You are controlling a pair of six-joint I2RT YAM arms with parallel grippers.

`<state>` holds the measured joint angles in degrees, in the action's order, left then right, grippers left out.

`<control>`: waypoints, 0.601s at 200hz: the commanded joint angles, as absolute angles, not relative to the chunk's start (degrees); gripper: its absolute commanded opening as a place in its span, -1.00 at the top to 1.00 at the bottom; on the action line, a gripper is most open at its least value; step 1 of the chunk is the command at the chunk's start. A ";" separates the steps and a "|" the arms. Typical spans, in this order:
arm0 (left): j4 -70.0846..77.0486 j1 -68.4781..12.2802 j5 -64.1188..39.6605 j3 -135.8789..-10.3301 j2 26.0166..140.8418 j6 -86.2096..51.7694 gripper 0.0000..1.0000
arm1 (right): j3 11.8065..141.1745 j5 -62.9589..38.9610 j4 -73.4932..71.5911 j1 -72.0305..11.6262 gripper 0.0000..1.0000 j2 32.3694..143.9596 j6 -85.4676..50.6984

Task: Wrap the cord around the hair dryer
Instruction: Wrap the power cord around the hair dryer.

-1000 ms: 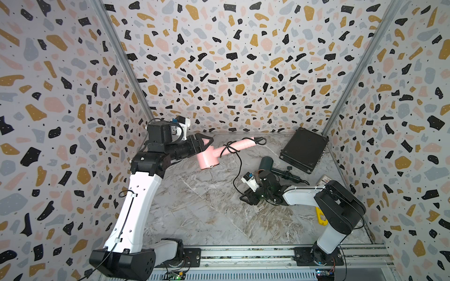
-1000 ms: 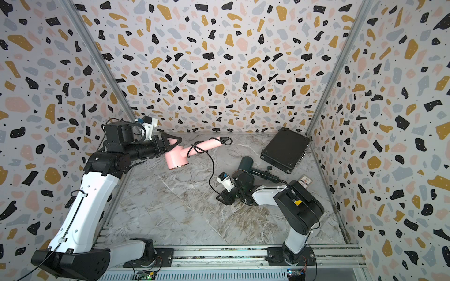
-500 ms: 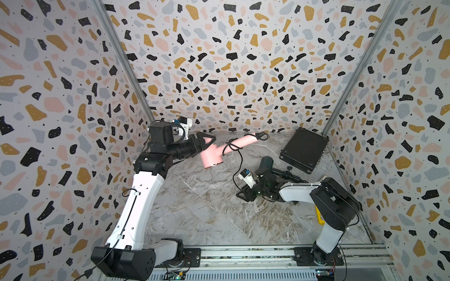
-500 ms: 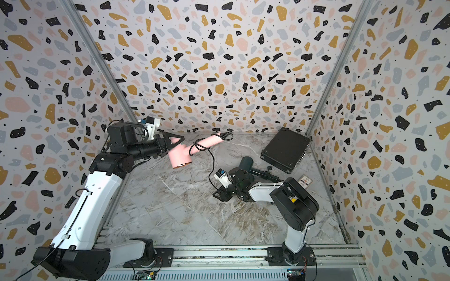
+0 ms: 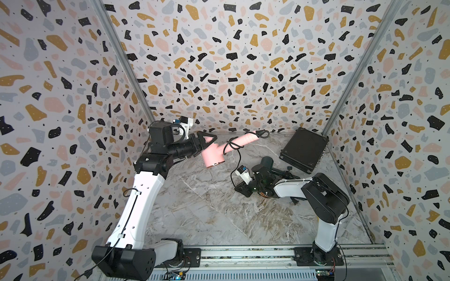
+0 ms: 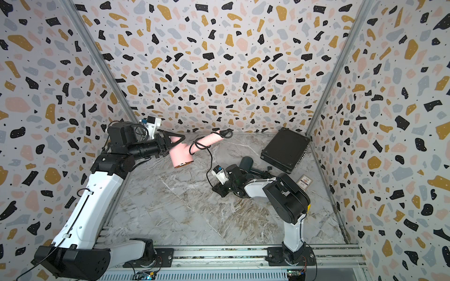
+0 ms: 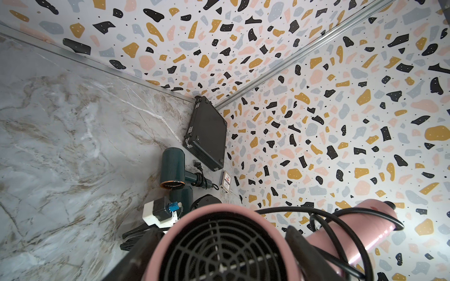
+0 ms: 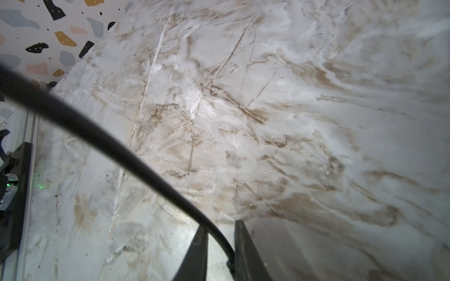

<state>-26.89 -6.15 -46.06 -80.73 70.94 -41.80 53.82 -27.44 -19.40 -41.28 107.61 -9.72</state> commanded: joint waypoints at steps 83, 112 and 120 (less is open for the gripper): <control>-29.39 -4.85 -41.80 -82.10 71.92 -35.17 1.00 | 46.40 -22.93 -7.34 -41.02 1.00 92.53 -7.25; -27.86 -4.49 -28.25 -79.53 72.74 -33.15 1.00 | 41.00 -21.01 -4.22 -41.13 1.00 82.95 -7.89; -26.80 -4.39 -22.46 -78.35 72.83 -31.78 1.00 | 40.53 -20.43 -1.38 -41.13 1.00 80.18 -7.70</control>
